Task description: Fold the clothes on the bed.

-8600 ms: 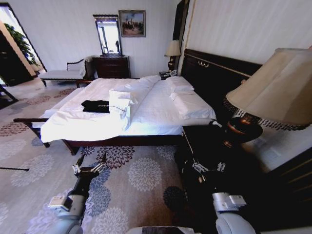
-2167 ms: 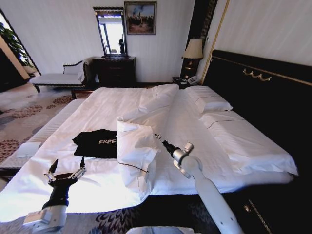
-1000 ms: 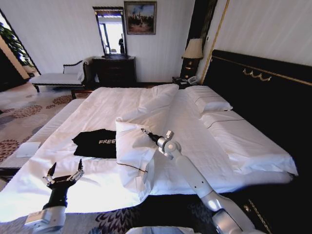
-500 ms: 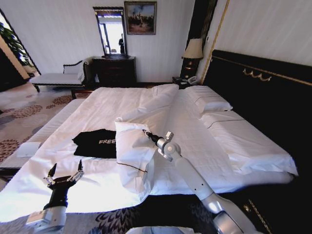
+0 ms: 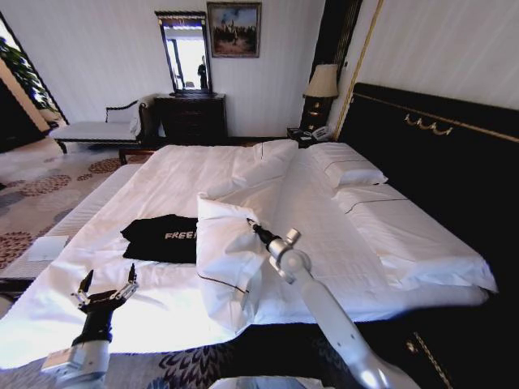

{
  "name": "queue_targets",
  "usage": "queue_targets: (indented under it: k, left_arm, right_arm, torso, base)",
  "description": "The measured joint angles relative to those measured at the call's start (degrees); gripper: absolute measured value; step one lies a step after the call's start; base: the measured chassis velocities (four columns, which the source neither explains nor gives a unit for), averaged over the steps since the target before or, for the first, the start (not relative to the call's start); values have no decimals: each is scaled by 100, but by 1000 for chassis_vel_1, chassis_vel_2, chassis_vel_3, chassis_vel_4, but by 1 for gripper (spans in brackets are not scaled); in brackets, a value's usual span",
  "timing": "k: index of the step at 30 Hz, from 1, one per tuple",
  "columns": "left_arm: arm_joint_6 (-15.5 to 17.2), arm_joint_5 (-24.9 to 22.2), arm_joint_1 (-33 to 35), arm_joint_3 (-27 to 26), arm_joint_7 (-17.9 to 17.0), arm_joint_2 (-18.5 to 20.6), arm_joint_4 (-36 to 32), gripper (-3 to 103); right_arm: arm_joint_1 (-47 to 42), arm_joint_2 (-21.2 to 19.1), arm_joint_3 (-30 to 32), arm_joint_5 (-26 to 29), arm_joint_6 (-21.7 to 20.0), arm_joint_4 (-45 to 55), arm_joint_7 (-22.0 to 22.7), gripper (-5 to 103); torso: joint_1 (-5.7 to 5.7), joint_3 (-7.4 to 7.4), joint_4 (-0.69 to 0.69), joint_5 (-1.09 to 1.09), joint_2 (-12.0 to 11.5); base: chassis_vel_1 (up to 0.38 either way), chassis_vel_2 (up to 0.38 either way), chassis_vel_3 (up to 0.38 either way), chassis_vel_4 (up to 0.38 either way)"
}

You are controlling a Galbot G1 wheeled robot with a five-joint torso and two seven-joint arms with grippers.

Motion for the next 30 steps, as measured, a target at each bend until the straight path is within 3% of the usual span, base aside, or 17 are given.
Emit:
queue_targets:
  k: [6, 9, 16, 20, 24, 25, 29, 30]
  left_arm:
    - [0, -110, -46, 2, -22, 33, 1, 100]
    - [-7, -166, -77, 12, -36, 37, -14, 100]
    - [-30, -269, -146, 19, -54, 65, -22, 100]
    - [-29, -289, -206, 38, -60, 87, -2, 100]
    - [-27, -290, -259, 102, -63, 87, 54, 100]
    - [-27, -290, -259, 102, -63, 87, 54, 100]
    - [-75, -353, -298, 85, -78, 100, 161, 100]
    - [-75, -353, -298, 85, -78, 100, 161, 100]
  right_arm:
    - [-1118, -43, 1051, -129, 119, 1207, -5, 1]
    - [-1808, 61, 1613, -147, 271, 1901, 247, 1]
    - [-2879, 368, 2434, -496, 608, 2629, 448, 1]
    - [-3287, 552, 2795, -670, 828, 2848, 815, 1]
    - [-3528, 717, 3291, -691, 1135, 3213, 2009, 1]
    - [-3528, 717, 3291, -691, 1135, 3213, 2009, 1]
    - [-3710, 730, 3848, -688, 1220, 3675, 3360, 1]
    - [-3710, 730, 3848, -688, 1220, 3675, 3360, 1]
  torso:
    - [0, 0, -1, 0, 0]
    - [0, 0, -1, 0, 0]
    - [-1, -1, -2, 0, 0]
    - [0, 0, -2, 1, 0]
    - [-1, 0, -1, 1, 0]
    - [-1, 0, -1, 1, 0]
    - [0, 0, -1, 1, 0]
    - [0, 0, -1, 1, 0]
  base:
    - [0, 0, 0, 0]
    - [0, 0, 0, 0]
    - [0, 0, 0, 0]
    - [0, 0, 0, 0]
    - [0, 0, 0, 0]
    - [0, 0, 0, 0]
    - [0, 0, 0, 0]
    - [0, 0, 0, 0]
